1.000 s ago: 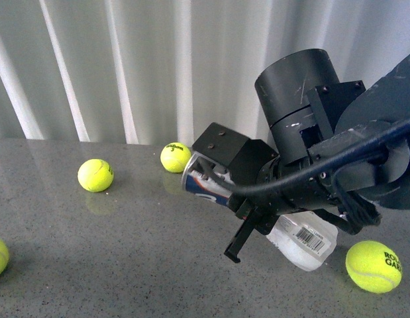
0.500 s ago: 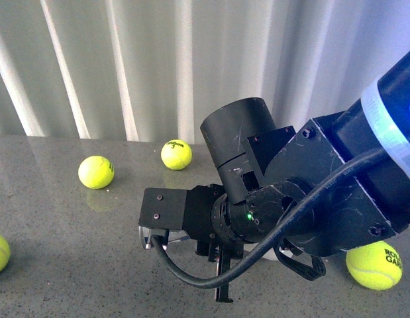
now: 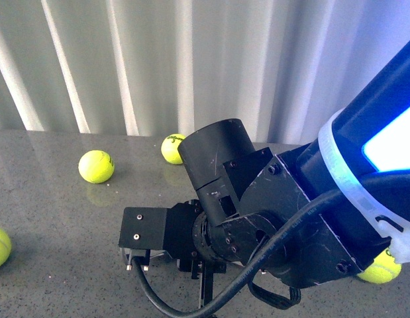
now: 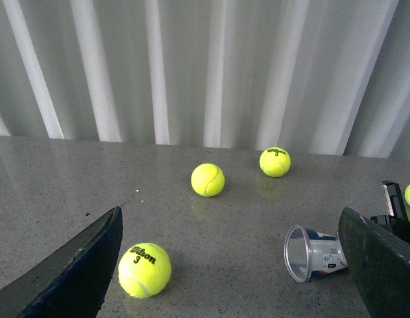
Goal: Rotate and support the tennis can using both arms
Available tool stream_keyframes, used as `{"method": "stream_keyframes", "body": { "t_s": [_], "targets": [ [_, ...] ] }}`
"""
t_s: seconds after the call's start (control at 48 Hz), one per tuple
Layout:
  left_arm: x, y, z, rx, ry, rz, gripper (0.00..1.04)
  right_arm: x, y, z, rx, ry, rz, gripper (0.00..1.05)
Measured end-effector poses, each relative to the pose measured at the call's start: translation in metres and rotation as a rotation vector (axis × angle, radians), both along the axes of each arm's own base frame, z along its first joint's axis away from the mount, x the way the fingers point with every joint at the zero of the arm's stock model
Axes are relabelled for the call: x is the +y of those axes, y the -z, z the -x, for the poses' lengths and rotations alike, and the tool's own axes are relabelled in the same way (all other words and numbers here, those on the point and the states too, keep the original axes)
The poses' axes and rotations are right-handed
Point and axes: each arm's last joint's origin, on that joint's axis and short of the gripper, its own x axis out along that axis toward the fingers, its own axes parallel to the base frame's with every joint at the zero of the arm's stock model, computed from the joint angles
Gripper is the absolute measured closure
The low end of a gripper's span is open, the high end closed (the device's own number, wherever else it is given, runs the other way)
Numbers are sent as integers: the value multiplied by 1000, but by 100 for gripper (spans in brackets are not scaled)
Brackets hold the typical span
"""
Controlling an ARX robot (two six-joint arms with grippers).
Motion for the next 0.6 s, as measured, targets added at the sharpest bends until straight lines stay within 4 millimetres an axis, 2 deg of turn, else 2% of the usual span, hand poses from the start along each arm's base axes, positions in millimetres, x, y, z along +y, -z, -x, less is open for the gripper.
{"method": "stream_keyframes", "body": {
  "t_s": [0.208, 0.25, 0.312, 0.604],
  "targets": [
    [0, 0, 0, 0, 0, 0, 7, -6, 3, 1, 2, 6, -4, 95],
    [0, 0, 0, 0, 0, 0, 7, -6, 3, 1, 2, 7, -3, 89],
    [0, 0, 0, 0, 0, 0, 7, -7, 4, 2, 2, 6, -4, 92],
    [0, 0, 0, 0, 0, 0, 7, -10, 8, 8, 41, 10, 7, 51]
  ]
}}
